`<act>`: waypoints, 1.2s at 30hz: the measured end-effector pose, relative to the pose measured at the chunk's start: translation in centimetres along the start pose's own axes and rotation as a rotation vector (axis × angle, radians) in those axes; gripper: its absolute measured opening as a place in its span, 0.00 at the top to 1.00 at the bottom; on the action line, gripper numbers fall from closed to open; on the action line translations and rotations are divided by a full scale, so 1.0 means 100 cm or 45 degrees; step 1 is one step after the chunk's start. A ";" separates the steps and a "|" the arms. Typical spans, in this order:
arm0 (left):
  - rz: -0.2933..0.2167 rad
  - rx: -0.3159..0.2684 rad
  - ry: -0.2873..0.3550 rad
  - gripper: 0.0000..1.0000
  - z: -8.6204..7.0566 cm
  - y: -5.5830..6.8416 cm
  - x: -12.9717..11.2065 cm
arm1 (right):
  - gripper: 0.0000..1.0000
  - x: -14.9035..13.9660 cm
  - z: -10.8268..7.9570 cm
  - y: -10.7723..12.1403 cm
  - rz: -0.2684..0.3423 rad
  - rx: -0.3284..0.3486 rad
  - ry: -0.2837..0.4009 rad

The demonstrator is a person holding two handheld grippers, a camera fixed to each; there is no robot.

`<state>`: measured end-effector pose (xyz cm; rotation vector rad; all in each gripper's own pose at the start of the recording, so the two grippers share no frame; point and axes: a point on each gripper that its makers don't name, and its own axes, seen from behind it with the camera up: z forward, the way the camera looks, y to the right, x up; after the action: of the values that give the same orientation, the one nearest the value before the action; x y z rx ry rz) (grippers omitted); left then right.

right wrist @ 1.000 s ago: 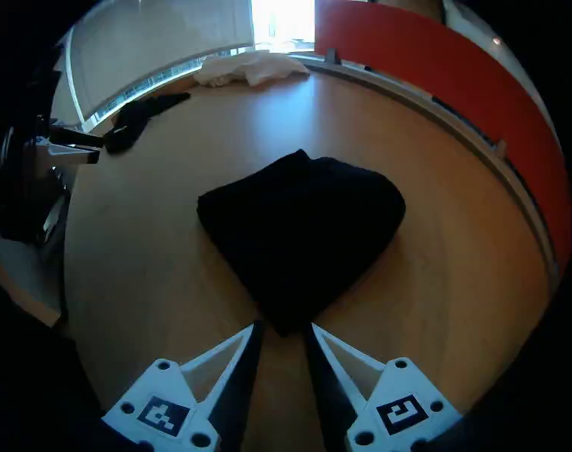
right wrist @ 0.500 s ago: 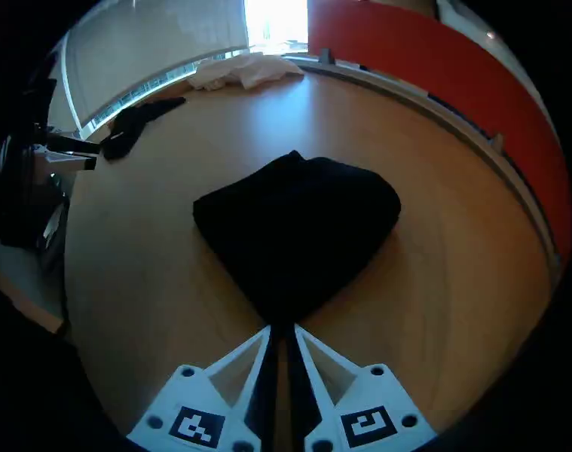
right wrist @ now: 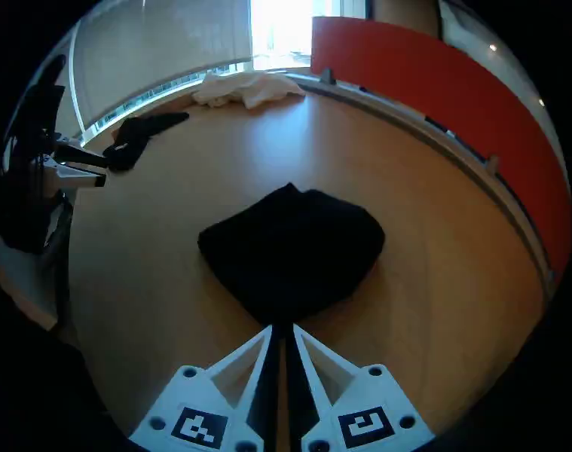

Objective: Fold towel

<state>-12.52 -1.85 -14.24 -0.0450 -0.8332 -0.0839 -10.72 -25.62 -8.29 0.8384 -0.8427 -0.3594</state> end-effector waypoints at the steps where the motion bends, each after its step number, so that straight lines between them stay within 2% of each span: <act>1: 0.001 -0.001 0.002 0.05 0.000 0.000 0.001 | 0.96 0.005 -0.002 0.001 -0.007 -0.005 0.012; 14: 0.015 -0.013 0.037 0.05 -0.004 0.007 0.016 | 0.96 0.083 -0.032 0.018 -0.095 -0.059 0.169; 20: 0.019 -0.017 0.050 0.05 -0.005 0.010 0.021 | 0.96 0.109 -0.045 0.024 -0.122 -0.074 0.221; 29: 0.025 -0.022 0.060 0.05 -0.006 0.014 0.027 | 0.96 0.139 -0.069 0.035 -0.128 -0.095 0.295; 36: 0.039 -0.031 0.066 0.04 -0.006 0.020 0.032 | 0.96 0.144 -0.082 0.046 -0.114 -0.112 0.316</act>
<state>-9.80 -0.08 -12.27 -0.0783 -0.7792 -0.0662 4.58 -26.95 -0.49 0.8211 -0.5561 -0.3602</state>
